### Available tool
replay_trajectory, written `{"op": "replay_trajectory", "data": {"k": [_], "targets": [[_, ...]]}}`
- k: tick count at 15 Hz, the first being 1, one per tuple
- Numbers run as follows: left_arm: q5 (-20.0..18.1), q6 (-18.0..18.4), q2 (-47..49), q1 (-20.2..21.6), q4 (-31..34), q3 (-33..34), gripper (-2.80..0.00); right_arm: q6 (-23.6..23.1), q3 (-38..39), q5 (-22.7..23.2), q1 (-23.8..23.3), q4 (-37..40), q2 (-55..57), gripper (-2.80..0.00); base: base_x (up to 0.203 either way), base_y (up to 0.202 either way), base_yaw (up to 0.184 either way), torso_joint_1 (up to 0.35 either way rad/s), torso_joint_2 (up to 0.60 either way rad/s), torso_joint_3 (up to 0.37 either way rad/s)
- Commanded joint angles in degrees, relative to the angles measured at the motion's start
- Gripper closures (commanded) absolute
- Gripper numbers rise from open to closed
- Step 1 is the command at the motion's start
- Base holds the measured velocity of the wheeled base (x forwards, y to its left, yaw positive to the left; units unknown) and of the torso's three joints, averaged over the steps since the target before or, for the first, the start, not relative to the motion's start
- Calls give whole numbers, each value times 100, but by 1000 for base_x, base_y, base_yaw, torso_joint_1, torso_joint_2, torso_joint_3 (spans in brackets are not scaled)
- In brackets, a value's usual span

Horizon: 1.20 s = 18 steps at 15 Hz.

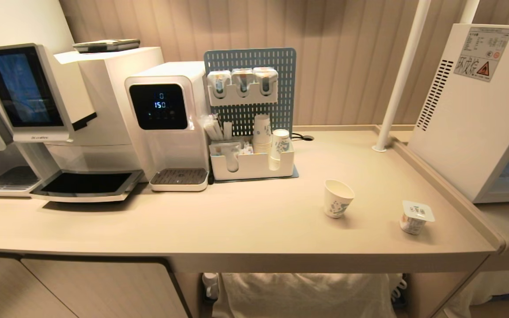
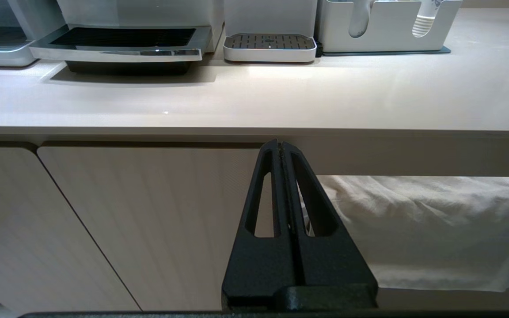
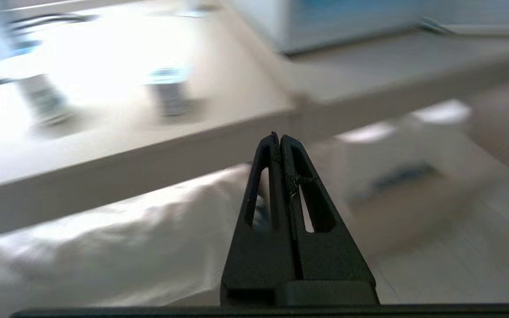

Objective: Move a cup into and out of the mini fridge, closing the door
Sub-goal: Close the freezer door

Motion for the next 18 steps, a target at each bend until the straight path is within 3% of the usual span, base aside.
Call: {"op": "replay_trajectory", "data": {"k": [1,3,6,14,18], "targets": [[1,-2,6,0,-5,0,0,-547,527,1261,23,-708,-315,0,0,0,0,0,0,0],[1,-2,7,0,-5,0,0,-813,563,2125,26,-597,-312,0,0,0,0,0,0,0],[1,-2,7,0,-5,0,0,-908,427,2136,32,-38,-317,0,0,0,0,0,0,0],[1,6,6,0,-5,0,0,-741,427,2110,26,-29,-311,0,0,0,0,0,0,0],[1,6,7,0,-5,0,0,-641,449,2084,31,35,-303,0,4,-129,2,4,0,4]]}}
